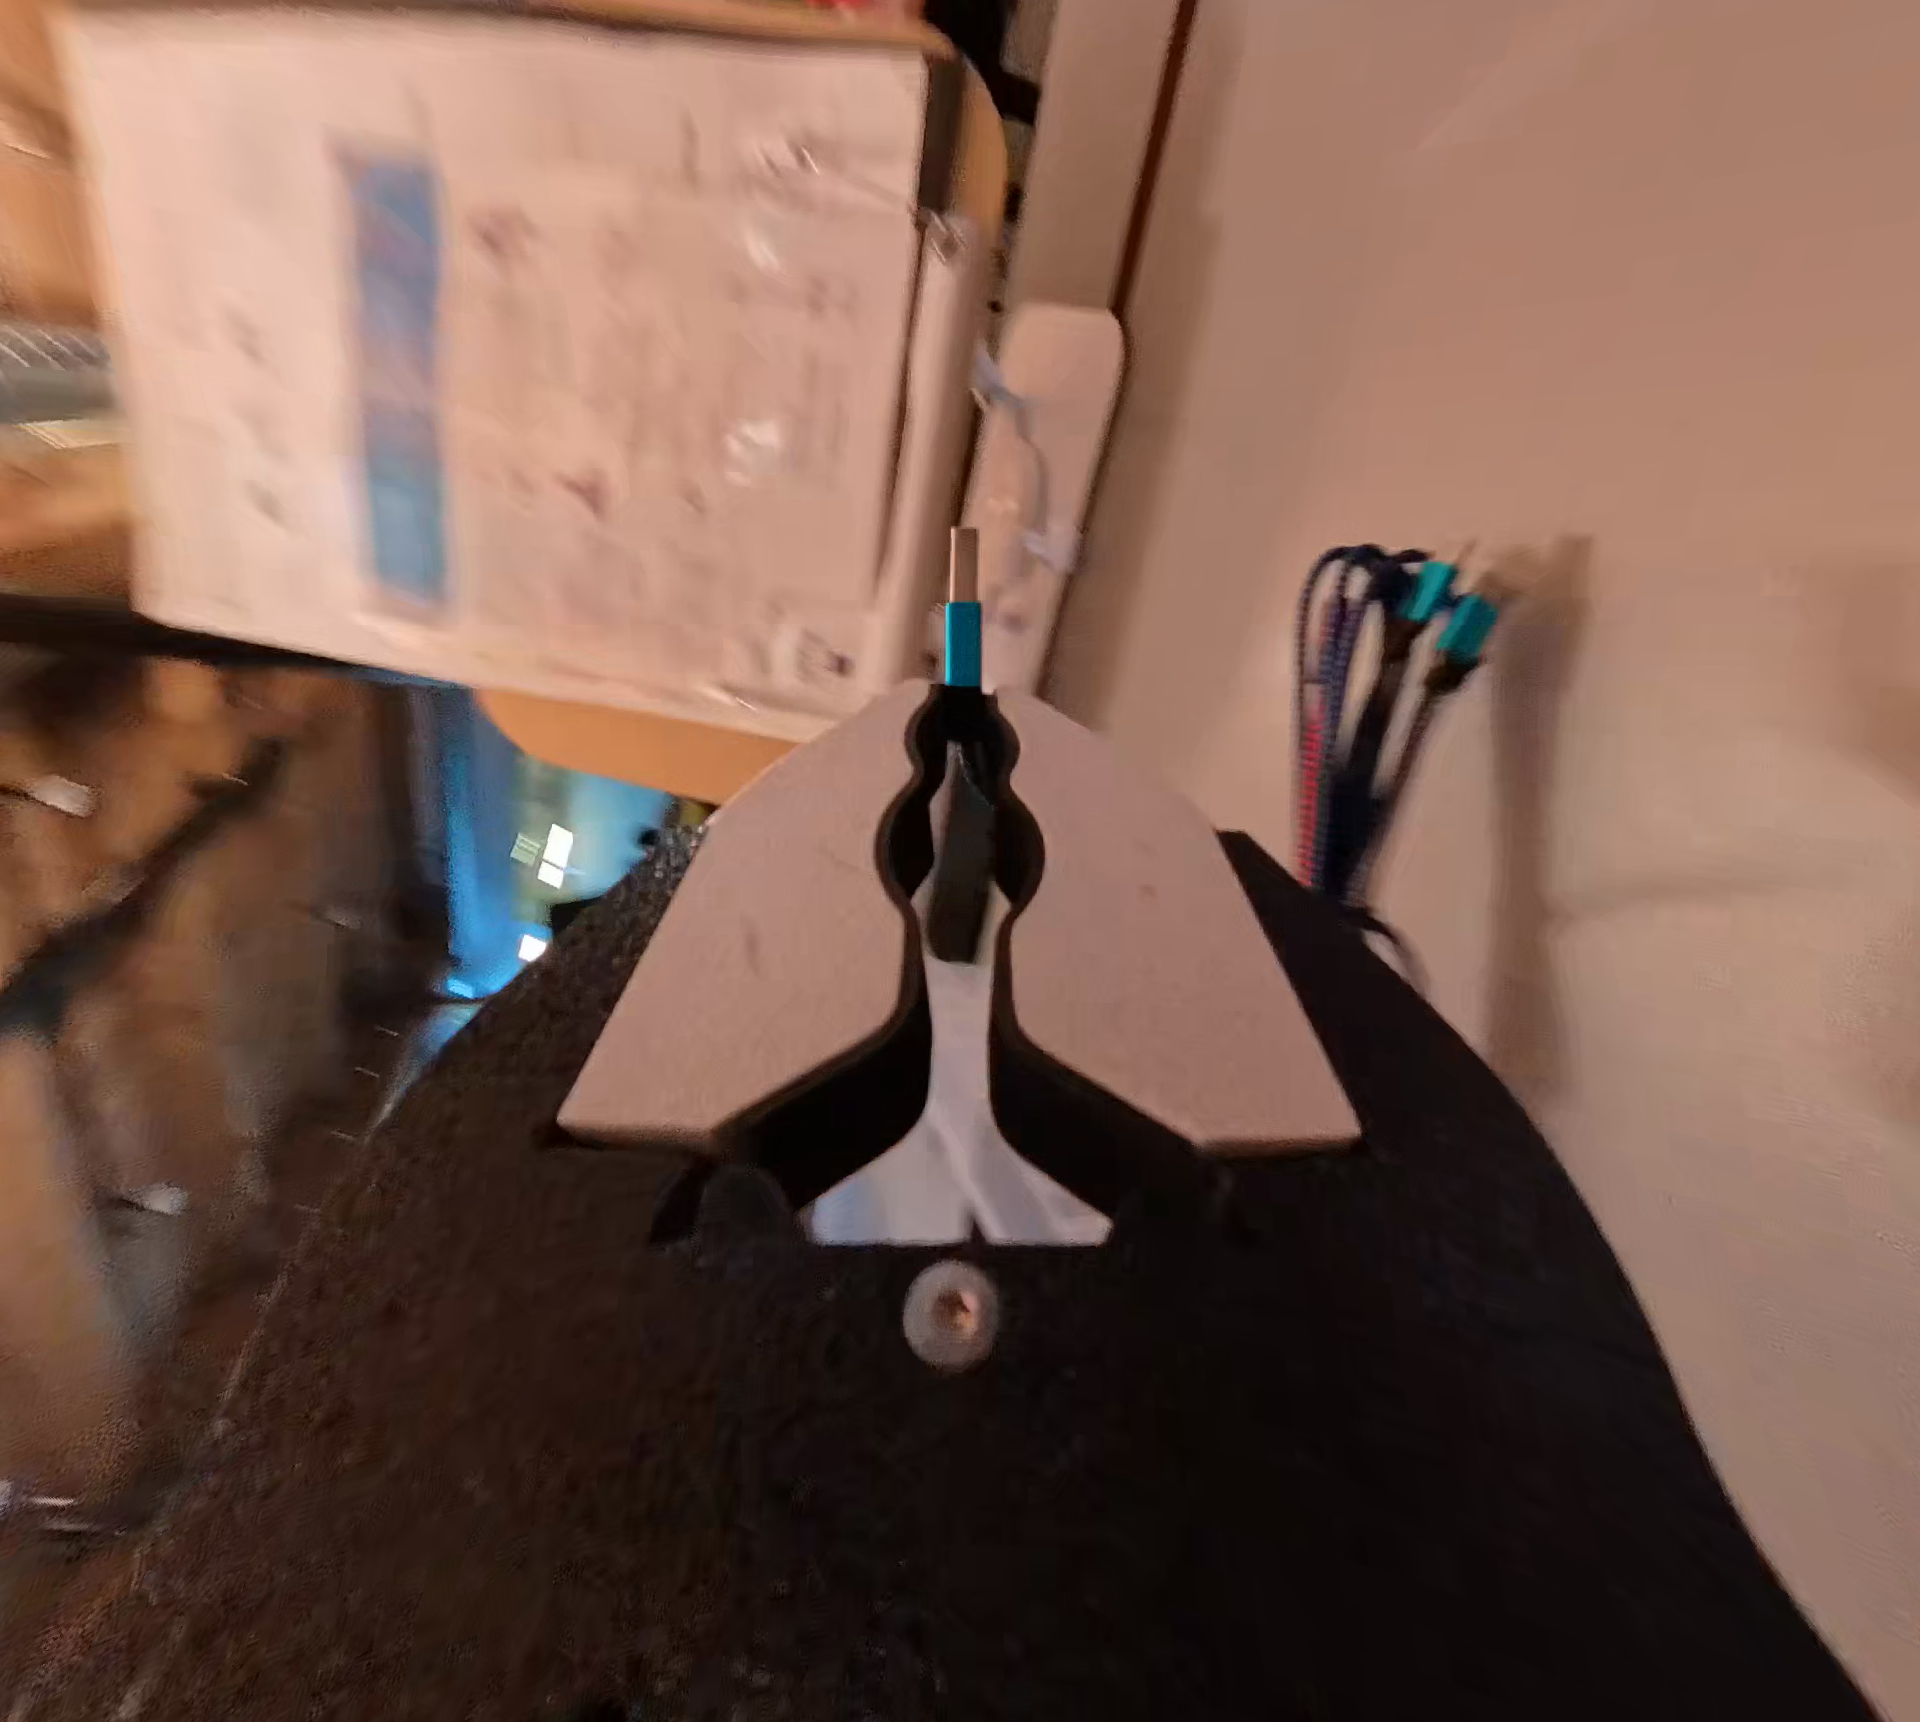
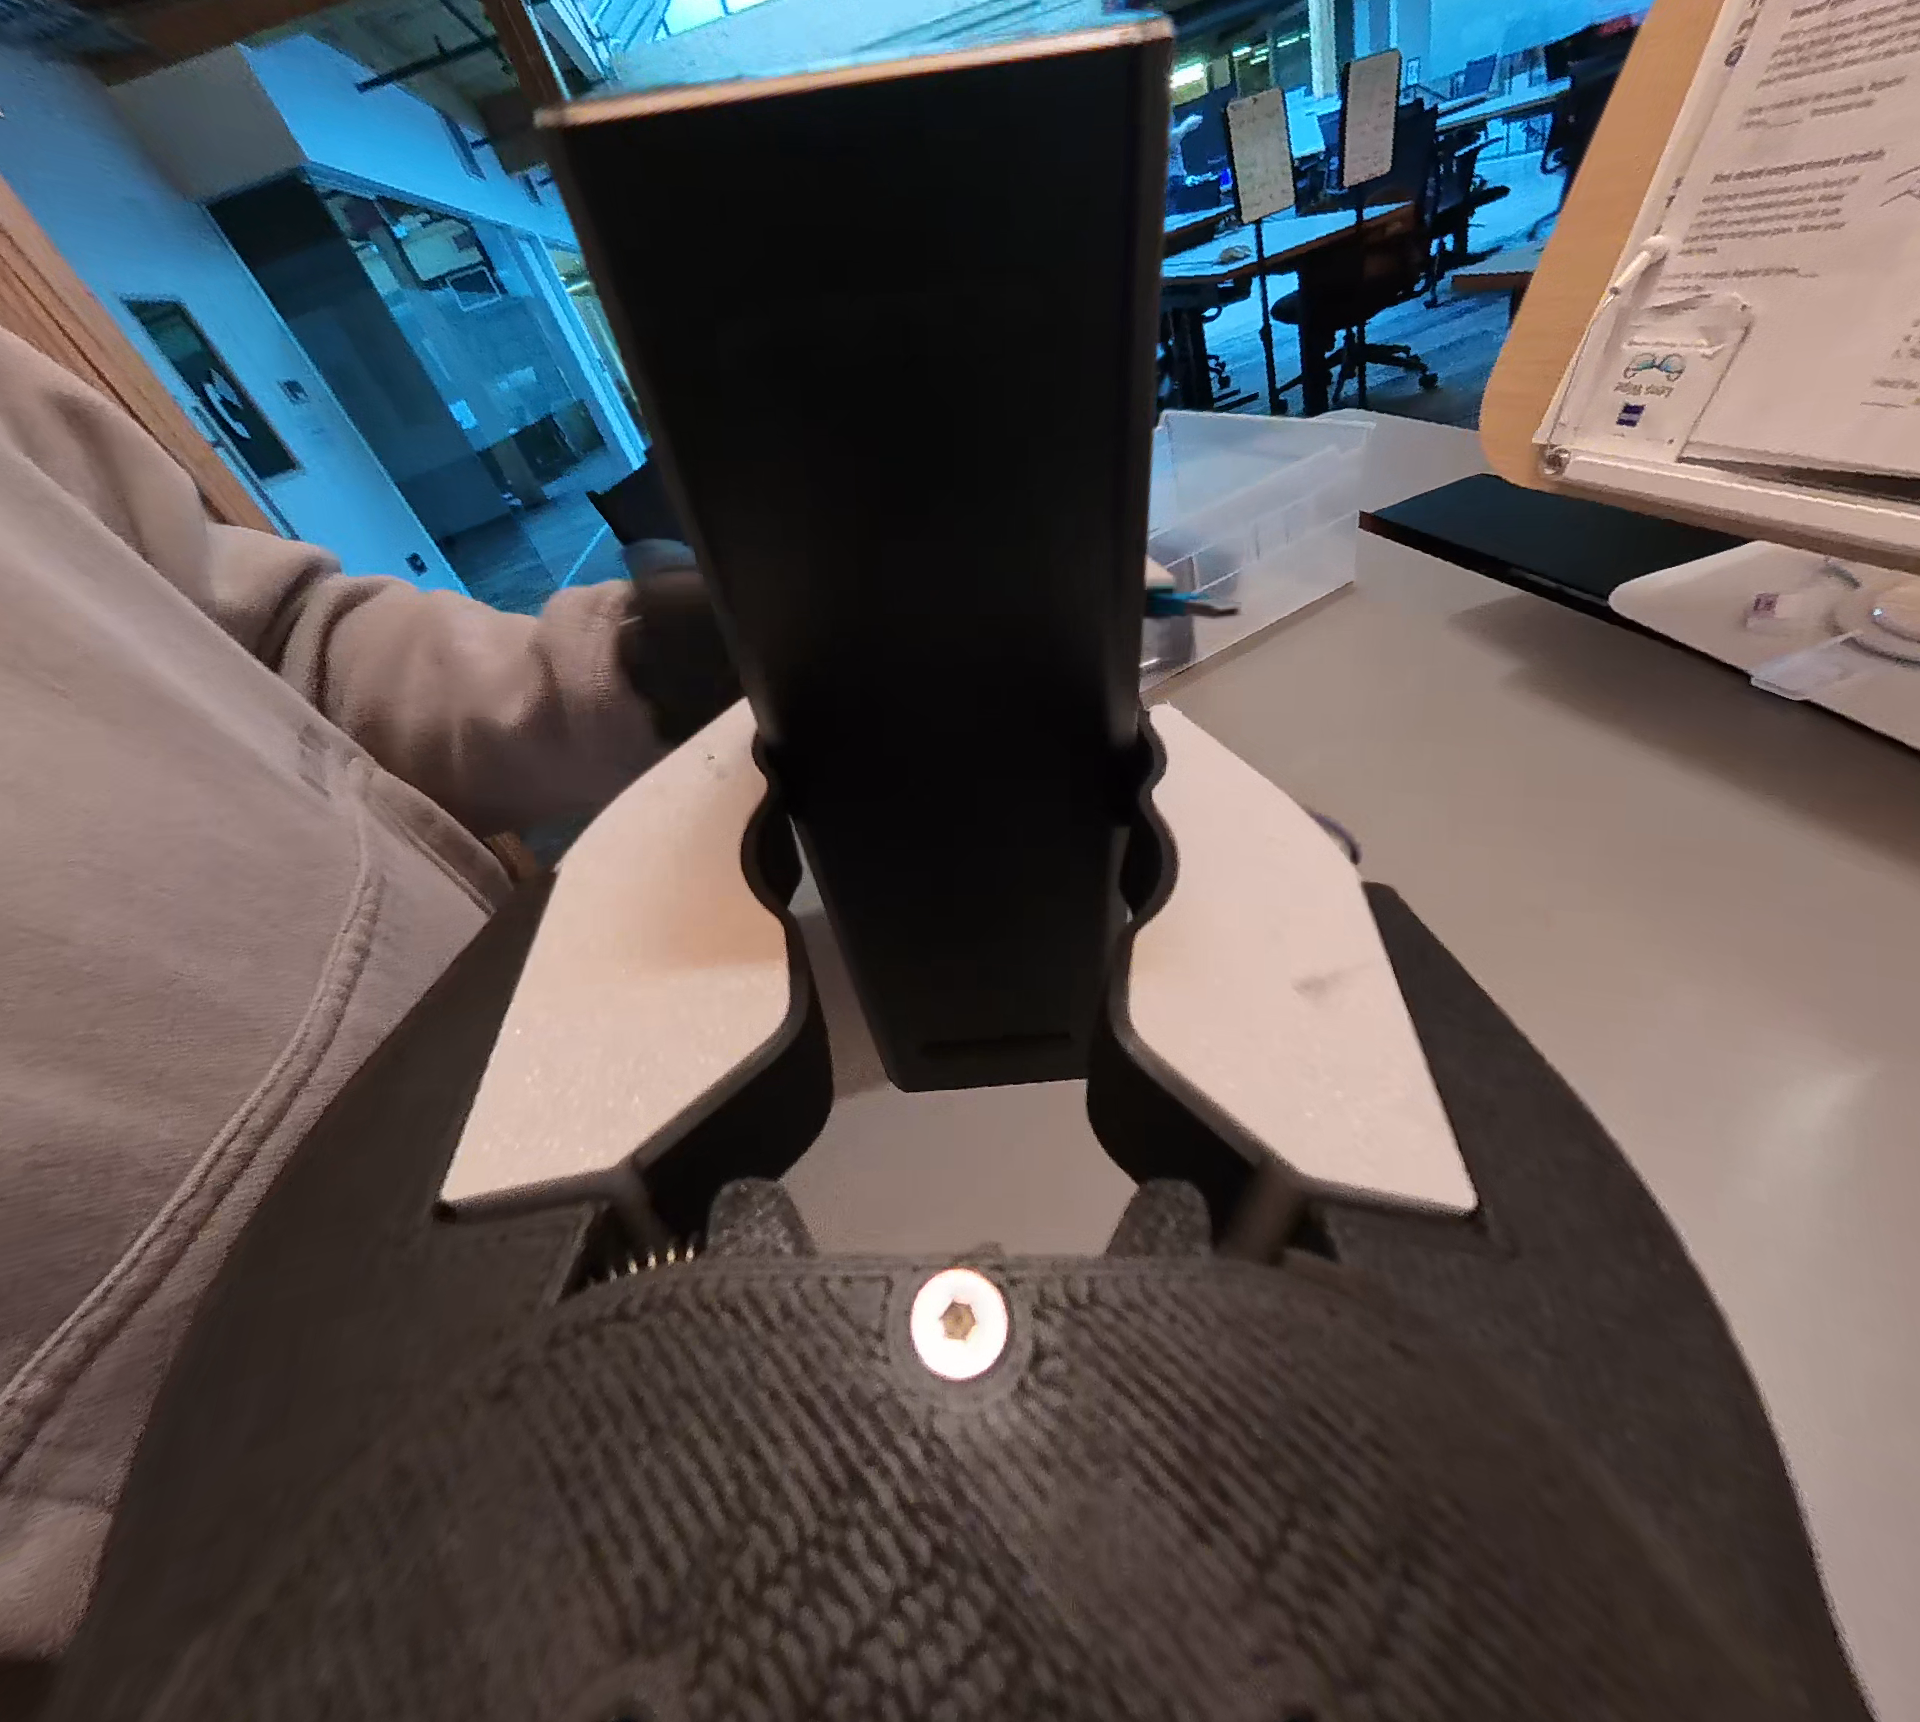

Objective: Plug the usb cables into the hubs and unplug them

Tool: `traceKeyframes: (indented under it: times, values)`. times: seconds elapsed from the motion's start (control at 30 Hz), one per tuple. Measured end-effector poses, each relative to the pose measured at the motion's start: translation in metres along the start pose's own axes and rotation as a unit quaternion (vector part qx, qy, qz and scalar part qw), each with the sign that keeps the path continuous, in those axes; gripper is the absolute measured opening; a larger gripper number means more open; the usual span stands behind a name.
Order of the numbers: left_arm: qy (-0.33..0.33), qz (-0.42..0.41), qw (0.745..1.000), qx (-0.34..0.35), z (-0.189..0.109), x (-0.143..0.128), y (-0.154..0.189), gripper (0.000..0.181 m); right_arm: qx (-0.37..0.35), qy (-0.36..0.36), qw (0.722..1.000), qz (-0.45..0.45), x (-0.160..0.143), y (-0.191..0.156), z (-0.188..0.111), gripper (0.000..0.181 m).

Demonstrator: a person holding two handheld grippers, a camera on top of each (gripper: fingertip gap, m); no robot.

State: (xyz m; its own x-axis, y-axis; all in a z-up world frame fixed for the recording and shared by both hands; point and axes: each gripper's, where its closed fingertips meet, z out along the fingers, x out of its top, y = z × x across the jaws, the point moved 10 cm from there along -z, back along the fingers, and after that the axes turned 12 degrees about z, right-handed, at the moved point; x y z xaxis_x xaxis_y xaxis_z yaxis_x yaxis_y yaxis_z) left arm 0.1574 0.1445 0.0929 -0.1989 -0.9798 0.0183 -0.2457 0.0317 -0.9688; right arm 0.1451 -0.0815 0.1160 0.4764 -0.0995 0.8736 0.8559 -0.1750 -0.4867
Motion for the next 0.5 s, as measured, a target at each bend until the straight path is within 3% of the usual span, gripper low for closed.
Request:
traceKeyframes:
  times: [0.1, 0.2, 0.5]
  values:
    - [0.027, 0.068, 0.996, 0.050, -0.019, 0.017, -0.017, 0.005, -0.005, 0.003, 1.000, -0.007, 0.001, -0.001, 0.004, 0.062]
    - [0.054, 0.082, 0.992, 0.080, -0.033, 0.027, -0.031, 0.006, 0.001, 0.001, 1.000, -0.012, 0.000, -0.002, 0.009, 0.062]
    - [0.152, 0.122, 0.979, 0.057, -0.059, 0.048, -0.040, 0.005, 0.074, 0.016, 0.997, -0.004, 0.003, -0.001, 0.008, 0.062]
